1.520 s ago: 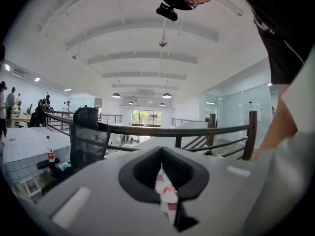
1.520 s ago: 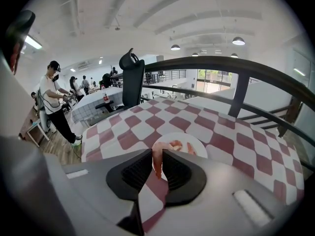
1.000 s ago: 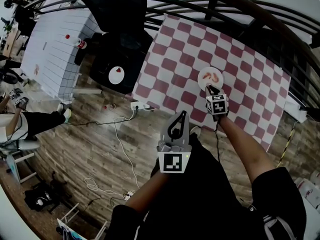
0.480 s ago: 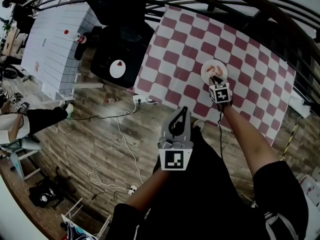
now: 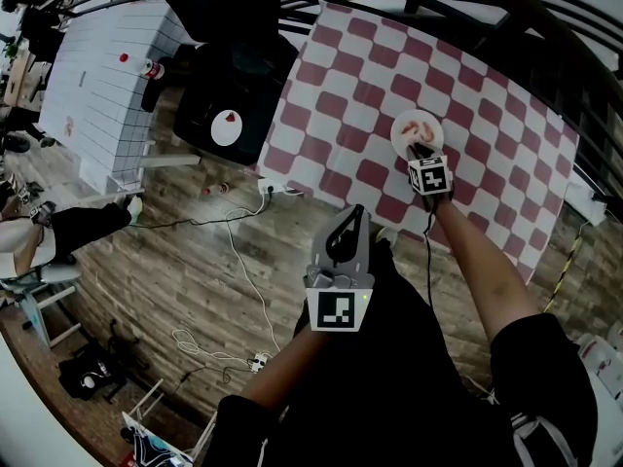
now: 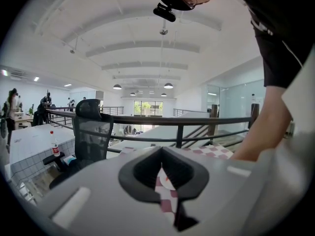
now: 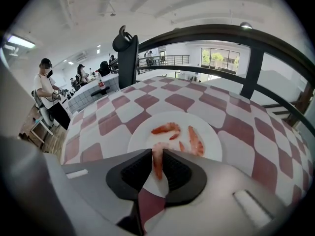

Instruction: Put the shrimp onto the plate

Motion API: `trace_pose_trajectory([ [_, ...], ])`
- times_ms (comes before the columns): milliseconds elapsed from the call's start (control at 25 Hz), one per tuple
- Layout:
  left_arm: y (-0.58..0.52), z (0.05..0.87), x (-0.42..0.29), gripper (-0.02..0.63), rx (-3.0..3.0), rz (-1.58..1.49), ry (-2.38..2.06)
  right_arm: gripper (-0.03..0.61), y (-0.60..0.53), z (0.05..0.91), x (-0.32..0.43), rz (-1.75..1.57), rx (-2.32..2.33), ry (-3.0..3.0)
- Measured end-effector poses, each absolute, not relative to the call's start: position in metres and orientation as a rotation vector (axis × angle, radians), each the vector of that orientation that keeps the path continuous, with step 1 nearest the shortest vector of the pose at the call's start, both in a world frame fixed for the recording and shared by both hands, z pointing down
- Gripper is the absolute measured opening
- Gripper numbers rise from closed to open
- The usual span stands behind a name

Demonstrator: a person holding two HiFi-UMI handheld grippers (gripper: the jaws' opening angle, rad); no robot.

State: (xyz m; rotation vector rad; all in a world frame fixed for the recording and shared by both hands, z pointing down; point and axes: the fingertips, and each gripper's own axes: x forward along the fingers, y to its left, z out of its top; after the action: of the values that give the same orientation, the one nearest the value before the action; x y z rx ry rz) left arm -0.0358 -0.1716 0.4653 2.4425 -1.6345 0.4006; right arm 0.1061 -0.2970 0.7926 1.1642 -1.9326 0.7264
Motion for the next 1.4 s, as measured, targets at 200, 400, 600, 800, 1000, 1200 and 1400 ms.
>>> trace_pose_trajectory([
  [200,-0.168,0.466,-0.033,0.009,2.443,0.388,-1.610,0.072,-0.294,0.791,0.103,0.750,1.145,-1.954],
  [400,-0.169,0.463,-0.032,0.009,2.461,0.374,-1.609,0.125,-0.295,0.790,0.103,0.760,1.162,-1.955],
  [600,-0.166,0.461,-0.034,0.009,2.463,0.374,-1.610,0.129,-0.290,0.781,0.097,0.741,1.163,-1.974],
  [800,-0.161,0.459,-0.034,0.009,2.475,0.351,-1.615,0.129,-0.285,0.761,0.094,0.791,1.229,-2.005],
  [1000,-0.155,0.456,-0.037,0.009,2.451,0.305,-1.618,0.127,-0.278,0.735,0.090,0.786,1.270,-2.048],
  [1200,-0.146,0.455,-0.039,0.009,2.439,0.289,-1.618,0.118,-0.263,0.713,0.087,0.762,1.269,-2.088],
  [1400,-0.140,0.451,-0.036,0.009,2.439,0.256,-1.619,0.087,-0.255,0.676,0.090,0.722,1.319,-2.150],
])
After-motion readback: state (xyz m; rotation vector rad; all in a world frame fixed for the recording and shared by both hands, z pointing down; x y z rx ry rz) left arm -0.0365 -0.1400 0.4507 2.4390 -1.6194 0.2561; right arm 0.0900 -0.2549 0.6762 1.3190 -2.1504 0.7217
